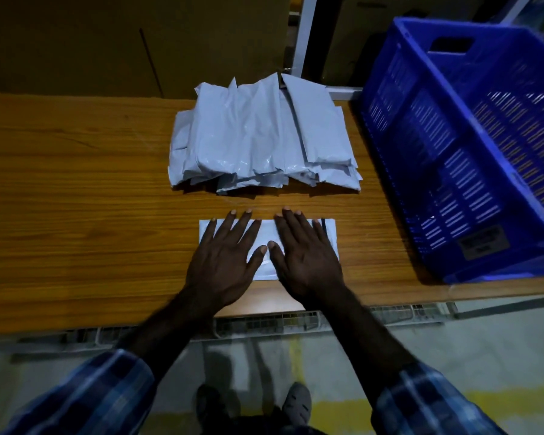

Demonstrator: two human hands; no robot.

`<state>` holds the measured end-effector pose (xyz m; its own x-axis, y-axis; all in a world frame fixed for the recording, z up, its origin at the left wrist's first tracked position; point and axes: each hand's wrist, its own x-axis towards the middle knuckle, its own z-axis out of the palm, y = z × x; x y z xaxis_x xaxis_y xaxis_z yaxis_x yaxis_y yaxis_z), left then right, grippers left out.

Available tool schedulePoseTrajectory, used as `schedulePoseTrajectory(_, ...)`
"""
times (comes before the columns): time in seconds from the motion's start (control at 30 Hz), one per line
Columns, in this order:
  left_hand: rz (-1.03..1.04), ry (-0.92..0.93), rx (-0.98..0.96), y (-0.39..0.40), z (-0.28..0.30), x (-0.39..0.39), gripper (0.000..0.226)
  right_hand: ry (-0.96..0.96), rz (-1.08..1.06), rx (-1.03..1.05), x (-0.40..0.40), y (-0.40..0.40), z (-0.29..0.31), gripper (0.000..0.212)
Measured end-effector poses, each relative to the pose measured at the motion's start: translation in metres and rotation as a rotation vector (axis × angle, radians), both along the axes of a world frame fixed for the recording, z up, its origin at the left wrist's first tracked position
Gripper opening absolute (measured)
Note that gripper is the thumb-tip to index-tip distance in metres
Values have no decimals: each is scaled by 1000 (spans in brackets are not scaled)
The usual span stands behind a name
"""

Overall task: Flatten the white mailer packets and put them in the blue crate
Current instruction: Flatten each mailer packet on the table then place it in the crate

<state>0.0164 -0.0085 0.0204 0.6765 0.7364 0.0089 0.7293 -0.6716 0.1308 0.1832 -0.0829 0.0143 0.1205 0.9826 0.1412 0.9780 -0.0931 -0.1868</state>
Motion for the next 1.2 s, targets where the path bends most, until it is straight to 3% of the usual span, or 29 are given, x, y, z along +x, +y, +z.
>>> schedulePoseTrajectory(0.2,133,-32,-128,13,0,-55,79,120,-231,-204,39,-19,12,85)
schedulePoseTrajectory(0.27,143,-21,-135,10,11,-53,77,88,-212,-185,33,-18,20,79)
schedulePoseTrajectory(0.4,52,-64,-58,-3,22,-5,63,29,31,-74,-7,-1,19,60)
schedulePoseTrajectory(0.5,30,-10,-12,-8,9,9,61,41,23,-33,-18,2,5,52)
schedulePoseTrajectory(0.73,16,-12,-72,-1,2,-5,64,34,-9,-90,1,-9,5,65)
schedulePoseTrajectory(0.87,102,-92,-166,10,-1,-47,75,148,-176,-221,29,-24,8,70)
schedulePoseTrajectory(0.97,92,-121,-202,15,6,-69,78,120,-177,-235,38,-27,16,76)
schedulePoseTrajectory(1.1,51,-408,35,19,27,-56,50,114,-119,137,30,-15,38,55)
schedulePoseTrajectory(1.17,-24,-453,51,27,32,-43,53,155,-60,75,29,-5,48,57)
schedulePoseTrajectory(1.2,-58,-381,16,32,34,-38,63,172,-27,-36,29,0,51,66)
